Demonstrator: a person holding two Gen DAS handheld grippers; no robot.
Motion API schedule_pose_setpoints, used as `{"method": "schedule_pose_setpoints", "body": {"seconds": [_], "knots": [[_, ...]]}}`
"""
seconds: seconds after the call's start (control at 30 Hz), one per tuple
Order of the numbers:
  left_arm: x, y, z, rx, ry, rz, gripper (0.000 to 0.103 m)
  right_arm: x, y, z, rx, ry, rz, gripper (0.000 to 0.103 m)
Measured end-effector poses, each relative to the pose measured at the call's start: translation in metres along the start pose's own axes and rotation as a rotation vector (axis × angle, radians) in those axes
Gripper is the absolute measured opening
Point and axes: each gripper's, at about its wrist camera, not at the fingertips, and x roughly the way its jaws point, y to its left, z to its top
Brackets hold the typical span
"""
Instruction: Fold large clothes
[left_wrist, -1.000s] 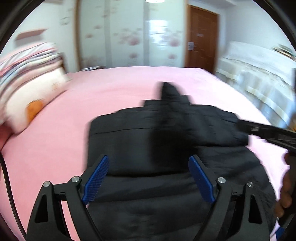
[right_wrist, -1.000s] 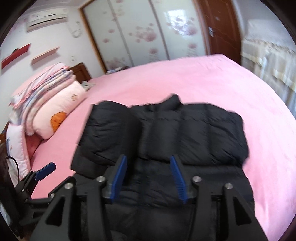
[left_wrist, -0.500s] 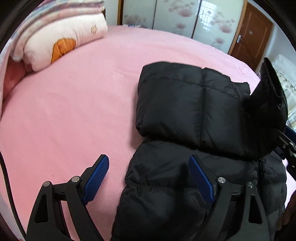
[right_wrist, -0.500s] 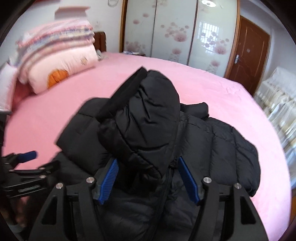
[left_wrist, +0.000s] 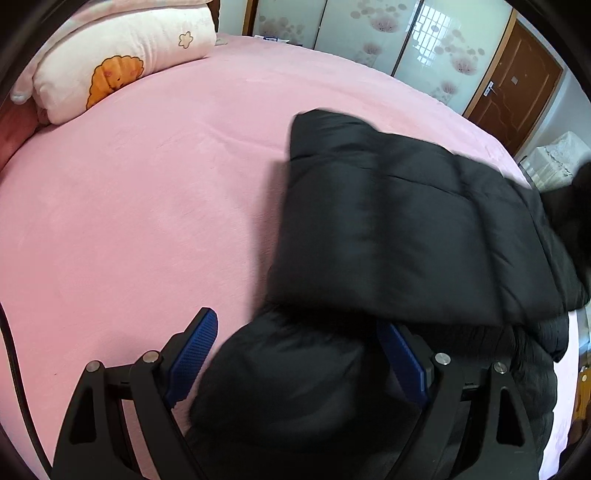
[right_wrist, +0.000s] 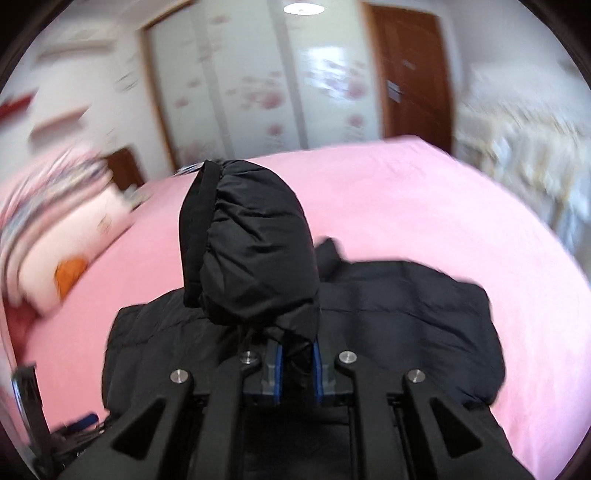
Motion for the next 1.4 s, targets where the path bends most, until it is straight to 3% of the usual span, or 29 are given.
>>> {"method": "schedule_pose_setpoints", "body": {"seconds": [0.1, 0.2, 0.33, 0.47, 0.6, 0.77, 0.87, 0.97, 1.13, 1.2, 1.3, 1.4], "knots": [[0.007, -0.012, 0.000, 0.014, 0.014, 0.005, 0.087, 0.025, -0.053, -0.012, 0.119, 0.125, -0.069, 0.026], [0.012, -0.018, 0.000, 0.031, 0.013, 0.033, 0.087, 0.035, -0.081, -0.032, 0.115, 0.224, -0.126, 0.032], [0.004, -0.017, 0.003, 0.009, 0.008, 0.047, 0.087, 0.008, -0.105, -0.040, 0.138, 0.192, -0.118, 0.032], [-0.032, -0.020, 0.005, -0.024, -0.093, 0.053, 0.087, -0.011, -0.123, -0.028, 0.187, 0.130, -0.107, 0.032], [-0.061, -0.035, 0.012, -0.016, -0.187, 0.040, 0.086, -0.017, -0.123, -0.003, 0.173, 0.062, -0.154, 0.032], [-0.073, -0.062, 0.015, 0.036, -0.156, 0.057, 0.086, -0.006, -0.092, 0.006, 0.108, 0.062, -0.106, 0.032], [-0.089, -0.063, 0.008, 0.062, -0.182, 0.023, 0.087, 0.002, -0.063, 0.005, 0.020, 0.072, -0.078, 0.032], [-0.092, -0.074, 0.005, 0.089, -0.186, 0.063, 0.087, 0.010, -0.037, -0.003, -0.071, 0.100, -0.037, 0.032], [-0.046, -0.089, 0.019, 0.109, -0.149, 0.027, 0.087, 0.033, -0.007, -0.018, -0.179, 0.155, 0.016, 0.032], [-0.019, -0.096, 0.030, 0.140, -0.185, 0.060, 0.087, 0.045, -0.003, -0.020, -0.191, 0.167, 0.012, 0.032], [0.023, -0.094, 0.047, 0.159, -0.176, 0.160, 0.087, 0.068, -0.015, -0.019, -0.177, 0.177, -0.046, 0.032], [0.050, -0.079, 0.056, 0.112, -0.132, 0.146, 0.089, 0.087, -0.054, -0.016, -0.097, 0.201, -0.122, 0.023]]}}
